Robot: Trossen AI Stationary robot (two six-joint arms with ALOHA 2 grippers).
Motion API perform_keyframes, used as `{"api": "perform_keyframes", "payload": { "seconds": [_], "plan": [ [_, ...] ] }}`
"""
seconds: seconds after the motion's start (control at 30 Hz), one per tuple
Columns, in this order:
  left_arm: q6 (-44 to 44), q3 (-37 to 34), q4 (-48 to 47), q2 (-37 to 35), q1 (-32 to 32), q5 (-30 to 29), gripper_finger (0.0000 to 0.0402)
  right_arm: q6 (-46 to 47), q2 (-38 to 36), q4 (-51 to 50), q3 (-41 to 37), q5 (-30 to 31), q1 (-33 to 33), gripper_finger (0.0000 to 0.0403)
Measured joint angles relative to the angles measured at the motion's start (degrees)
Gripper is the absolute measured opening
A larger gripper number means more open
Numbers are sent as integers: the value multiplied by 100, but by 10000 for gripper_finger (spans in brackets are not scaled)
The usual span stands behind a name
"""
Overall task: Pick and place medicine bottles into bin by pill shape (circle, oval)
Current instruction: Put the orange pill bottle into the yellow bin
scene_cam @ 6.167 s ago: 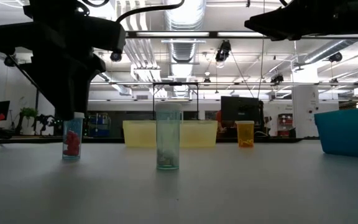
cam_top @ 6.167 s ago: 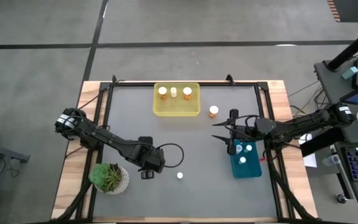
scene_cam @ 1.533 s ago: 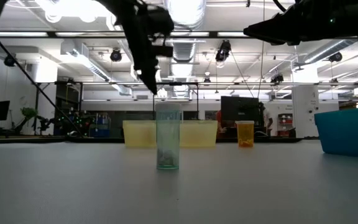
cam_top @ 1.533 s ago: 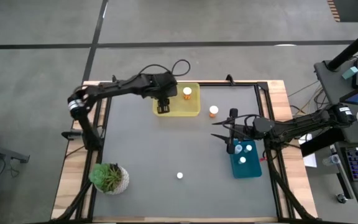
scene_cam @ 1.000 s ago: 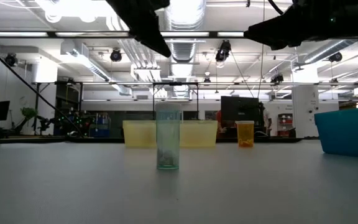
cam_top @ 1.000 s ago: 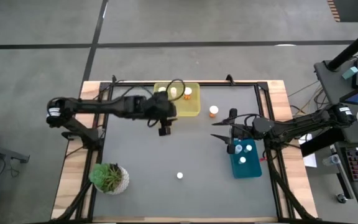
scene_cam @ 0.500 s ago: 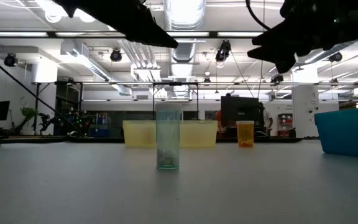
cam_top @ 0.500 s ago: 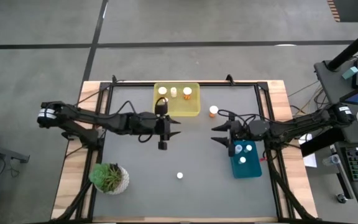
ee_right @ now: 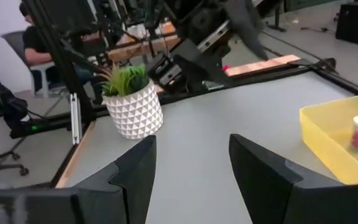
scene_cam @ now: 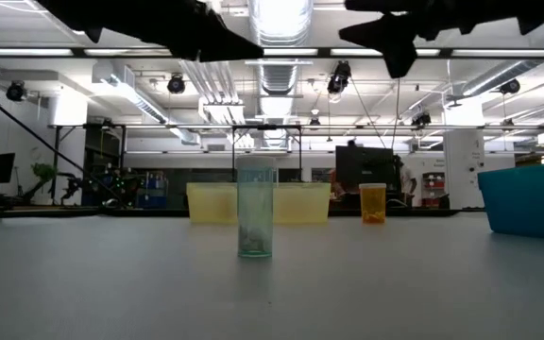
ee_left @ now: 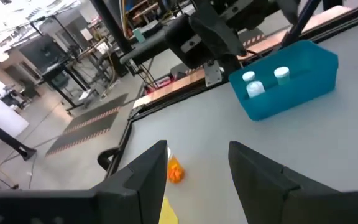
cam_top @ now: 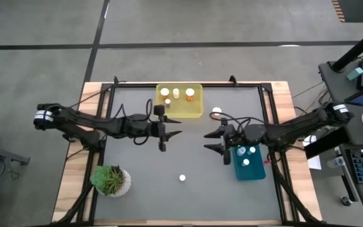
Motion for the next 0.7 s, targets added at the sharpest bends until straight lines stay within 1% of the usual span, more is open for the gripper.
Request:
{"api": "perform_keyframes", "payload": {
  "seconds": [0.07, 0.13, 0.27, 0.53, 0.63, 0.7],
  "plan": [
    [-5, -108, -16, -174, -1, 1, 156, 52, 292, -44, 189, -2, 0, 194],
    [-55, -220, -266, -475, -4, 1, 156, 254, 587, -123, 416, 0, -2, 194],
    [-188, -523, -247, -1019, -11, 0, 156, 628, 1050, -747, 927, 45, -2, 194],
    [-161, -1046, -156, -1669, -9, 8, 156, 1243, 1696, -2450, 2112, 1053, -40, 194],
    [-155, -1092, -92, -1764, -9, 10, 156, 1471, 1936, -3184, 2555, 1303, -93, 194],
    [-151, -1131, -86, -1817, -9, 10, 156, 1603, 2091, -3601, 2860, 1350, -167, 194]
  ]
}}
